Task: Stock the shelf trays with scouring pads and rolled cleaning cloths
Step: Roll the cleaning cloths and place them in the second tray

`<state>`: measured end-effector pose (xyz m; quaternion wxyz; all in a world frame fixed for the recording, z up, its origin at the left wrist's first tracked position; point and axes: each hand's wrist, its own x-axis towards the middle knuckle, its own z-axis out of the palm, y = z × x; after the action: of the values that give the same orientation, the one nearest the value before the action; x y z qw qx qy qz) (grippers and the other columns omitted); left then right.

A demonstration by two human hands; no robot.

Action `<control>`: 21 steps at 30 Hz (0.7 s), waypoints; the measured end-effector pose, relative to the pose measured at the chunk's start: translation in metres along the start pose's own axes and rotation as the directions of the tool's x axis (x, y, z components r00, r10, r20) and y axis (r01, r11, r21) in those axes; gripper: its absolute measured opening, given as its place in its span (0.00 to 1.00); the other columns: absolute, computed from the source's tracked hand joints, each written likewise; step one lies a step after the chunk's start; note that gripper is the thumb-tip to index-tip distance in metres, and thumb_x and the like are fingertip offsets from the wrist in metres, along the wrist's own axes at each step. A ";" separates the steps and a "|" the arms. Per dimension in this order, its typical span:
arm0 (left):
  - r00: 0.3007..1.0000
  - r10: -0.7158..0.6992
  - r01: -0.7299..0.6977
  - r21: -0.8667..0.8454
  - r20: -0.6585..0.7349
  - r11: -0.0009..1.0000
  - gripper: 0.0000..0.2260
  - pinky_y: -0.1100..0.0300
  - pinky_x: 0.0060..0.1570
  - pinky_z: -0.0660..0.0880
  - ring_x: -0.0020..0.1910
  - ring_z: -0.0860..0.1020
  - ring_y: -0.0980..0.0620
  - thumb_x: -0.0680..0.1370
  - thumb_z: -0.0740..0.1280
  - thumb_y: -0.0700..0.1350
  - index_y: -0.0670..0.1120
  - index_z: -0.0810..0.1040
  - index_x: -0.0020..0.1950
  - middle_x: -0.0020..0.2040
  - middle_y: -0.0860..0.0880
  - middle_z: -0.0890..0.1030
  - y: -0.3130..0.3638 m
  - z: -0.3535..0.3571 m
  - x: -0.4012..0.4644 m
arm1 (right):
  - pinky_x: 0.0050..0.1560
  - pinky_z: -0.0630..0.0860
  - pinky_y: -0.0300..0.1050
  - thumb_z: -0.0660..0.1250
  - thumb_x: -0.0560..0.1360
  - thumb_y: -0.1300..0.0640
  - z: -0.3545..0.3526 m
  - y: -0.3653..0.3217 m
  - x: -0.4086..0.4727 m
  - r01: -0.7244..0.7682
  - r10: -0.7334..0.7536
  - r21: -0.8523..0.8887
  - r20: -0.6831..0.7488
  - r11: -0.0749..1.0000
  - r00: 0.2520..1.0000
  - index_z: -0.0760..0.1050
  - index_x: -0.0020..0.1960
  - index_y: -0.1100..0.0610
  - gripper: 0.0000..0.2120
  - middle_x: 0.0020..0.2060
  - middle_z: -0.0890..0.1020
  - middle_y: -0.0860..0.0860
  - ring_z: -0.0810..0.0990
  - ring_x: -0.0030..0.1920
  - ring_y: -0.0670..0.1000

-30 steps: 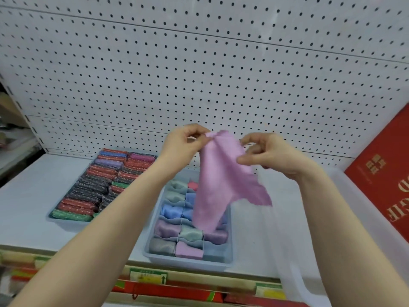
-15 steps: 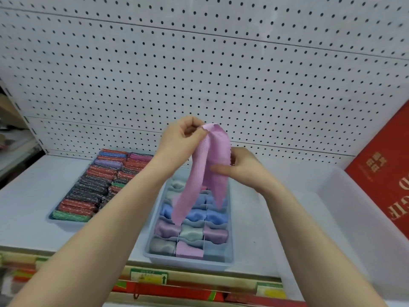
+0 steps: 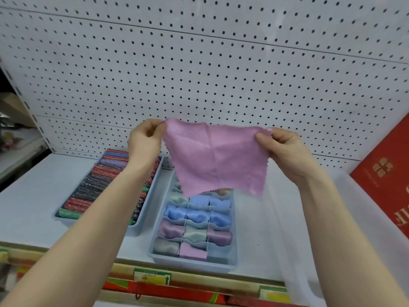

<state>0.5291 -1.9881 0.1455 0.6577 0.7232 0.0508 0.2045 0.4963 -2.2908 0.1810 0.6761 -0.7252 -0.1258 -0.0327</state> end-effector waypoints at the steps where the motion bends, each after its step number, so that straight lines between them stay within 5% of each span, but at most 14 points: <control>1: 1.000 -0.019 0.018 0.015 0.014 1.000 0.07 0.55 0.44 0.73 0.37 0.74 0.54 0.79 0.66 0.44 0.54 0.80 0.44 0.38 0.54 0.79 -0.003 0.001 -0.001 | 0.44 0.68 0.48 0.75 0.69 0.47 -0.002 0.000 -0.003 -0.019 0.020 -0.007 0.123 1.000 0.992 0.83 0.45 0.61 0.17 0.41 0.78 0.58 0.73 0.42 0.53; 4: 0.986 -0.118 0.123 -0.029 0.120 0.992 0.07 0.62 0.38 0.75 0.36 0.75 0.53 0.80 0.65 0.41 0.49 0.81 0.46 0.37 0.50 0.78 -0.002 0.007 -0.008 | 0.44 0.71 0.43 0.73 0.72 0.51 0.002 -0.008 -0.015 -0.118 0.156 -0.112 0.454 0.987 0.877 0.81 0.48 0.66 0.17 0.41 0.79 0.57 0.74 0.43 0.52; 7: 0.933 -0.121 0.154 -0.073 0.339 0.985 0.08 0.69 0.33 0.74 0.33 0.78 0.58 0.81 0.62 0.37 0.45 0.81 0.49 0.39 0.48 0.80 0.009 0.019 -0.023 | 0.42 0.68 0.40 0.69 0.77 0.57 0.018 -0.013 -0.018 -0.064 0.201 -0.254 0.561 0.965 0.803 0.82 0.44 0.62 0.08 0.36 0.76 0.53 0.71 0.39 0.48; 9: 0.878 -0.072 0.099 -0.031 0.472 0.995 0.09 0.70 0.32 0.73 0.31 0.76 0.61 0.81 0.62 0.37 0.46 0.81 0.49 0.39 0.51 0.81 0.018 0.027 -0.034 | 0.43 0.66 0.41 0.70 0.77 0.59 0.030 -0.011 -0.015 -0.049 0.190 -0.289 0.482 0.956 0.855 0.82 0.41 0.58 0.07 0.35 0.73 0.50 0.69 0.39 0.47; 13: 0.779 -0.033 0.084 -0.052 0.626 0.995 0.06 0.67 0.40 0.76 0.39 0.80 0.59 0.78 0.67 0.38 0.46 0.83 0.48 0.41 0.53 0.84 0.036 0.035 -0.049 | 0.47 0.74 0.38 0.69 0.76 0.63 0.047 -0.011 -0.014 -0.010 0.054 -0.151 0.284 0.988 0.957 0.84 0.51 0.57 0.06 0.42 0.84 0.50 0.79 0.44 0.44; 21: 0.819 0.037 0.017 -0.088 0.573 0.996 0.06 0.60 0.43 0.78 0.40 0.82 0.53 0.77 0.69 0.37 0.47 0.84 0.47 0.42 0.47 0.85 0.045 0.037 -0.056 | 0.38 0.74 0.38 0.77 0.69 0.64 0.060 -0.005 -0.013 -0.006 0.012 -0.114 0.054 0.994 0.998 0.75 0.50 0.60 0.14 0.32 0.80 0.50 0.77 0.33 0.48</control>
<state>0.4828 -2.0474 0.1746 0.6728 0.7216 -0.1623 -0.0170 0.4747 -2.2326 0.1781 0.6303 -0.7636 -0.1388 -0.0168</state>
